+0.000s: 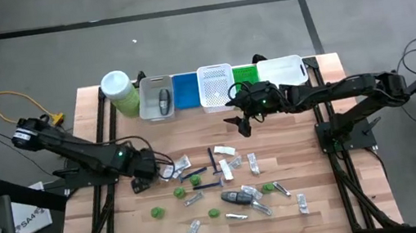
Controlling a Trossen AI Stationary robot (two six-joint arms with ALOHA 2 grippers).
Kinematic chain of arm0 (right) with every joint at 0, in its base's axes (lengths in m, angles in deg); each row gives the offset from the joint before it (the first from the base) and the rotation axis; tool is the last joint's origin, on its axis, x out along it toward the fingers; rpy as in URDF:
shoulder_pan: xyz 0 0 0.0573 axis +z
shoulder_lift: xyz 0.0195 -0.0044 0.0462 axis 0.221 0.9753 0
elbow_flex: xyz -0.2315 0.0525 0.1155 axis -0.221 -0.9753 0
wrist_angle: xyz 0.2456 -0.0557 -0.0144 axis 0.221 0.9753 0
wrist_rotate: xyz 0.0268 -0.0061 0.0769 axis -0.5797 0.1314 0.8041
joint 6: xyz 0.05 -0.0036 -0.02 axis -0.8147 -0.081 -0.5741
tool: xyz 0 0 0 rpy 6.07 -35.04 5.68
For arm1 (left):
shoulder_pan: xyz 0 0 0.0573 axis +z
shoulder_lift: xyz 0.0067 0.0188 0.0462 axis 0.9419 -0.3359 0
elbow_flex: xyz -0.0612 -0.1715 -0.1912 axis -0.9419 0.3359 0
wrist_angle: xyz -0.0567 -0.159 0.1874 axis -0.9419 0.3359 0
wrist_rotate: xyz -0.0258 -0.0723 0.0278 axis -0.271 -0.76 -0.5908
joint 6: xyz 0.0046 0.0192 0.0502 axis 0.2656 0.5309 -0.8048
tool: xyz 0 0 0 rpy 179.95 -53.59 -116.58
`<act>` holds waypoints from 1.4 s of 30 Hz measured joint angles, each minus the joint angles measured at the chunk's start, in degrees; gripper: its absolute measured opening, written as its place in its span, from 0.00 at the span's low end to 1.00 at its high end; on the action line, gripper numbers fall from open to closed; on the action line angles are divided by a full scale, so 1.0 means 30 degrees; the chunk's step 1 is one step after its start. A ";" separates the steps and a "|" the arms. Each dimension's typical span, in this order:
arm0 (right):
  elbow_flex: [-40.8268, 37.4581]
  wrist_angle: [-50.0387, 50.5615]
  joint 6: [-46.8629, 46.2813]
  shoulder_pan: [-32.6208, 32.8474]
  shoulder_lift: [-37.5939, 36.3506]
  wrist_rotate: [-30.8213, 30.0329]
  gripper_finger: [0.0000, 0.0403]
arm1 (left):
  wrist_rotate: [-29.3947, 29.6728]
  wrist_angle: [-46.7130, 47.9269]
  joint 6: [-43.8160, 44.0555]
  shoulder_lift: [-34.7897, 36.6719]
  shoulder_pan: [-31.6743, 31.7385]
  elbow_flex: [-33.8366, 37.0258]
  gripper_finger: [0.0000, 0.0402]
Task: Pick & Place Travel size toiletries
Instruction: Put the top gray deodorant into the gray bin
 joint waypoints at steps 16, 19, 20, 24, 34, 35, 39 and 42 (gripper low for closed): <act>0.0000 0.0426 0.0075 0.0000 0.0000 -0.0022 0.68 | -0.2847 -0.3914 -0.2134 -0.0003 0.0005 0.2961 0.85; 0.0000 0.0426 0.0097 0.0000 0.0000 -0.0029 0.68 | -0.2485 -0.4857 -0.2295 -0.0003 0.0007 0.3204 0.85; 0.0000 0.0426 0.0102 0.0000 0.0000 -0.0029 0.68 | -0.2454 -0.5387 -0.2305 -0.0003 0.0007 0.3274 0.85; 0.0000 0.0426 0.0104 0.0000 0.0000 -0.0029 0.68 | -0.2337 -0.6930 -0.2450 -0.0003 0.0007 0.3767 0.85; 0.0000 0.0419 0.0104 0.0000 0.0000 -0.0036 0.68 | -0.1051 -0.8399 -0.2278 -0.0003 0.0007 0.4700 0.85; 0.0000 0.0419 0.0104 0.0000 0.0000 -0.0036 0.68 | -0.0879 -0.8500 -0.2276 -0.0003 0.0007 0.4700 0.85; 0.0000 0.0419 0.0104 0.0000 0.0000 -0.0036 0.68 | -0.0551 -0.8783 -0.2225 -0.0003 0.0007 0.4700 0.79; 0.0000 0.0419 0.0104 0.0000 0.0000 -0.0036 0.68 | -0.0267 -0.9411 -0.2205 -0.0017 0.0022 0.4730 0.69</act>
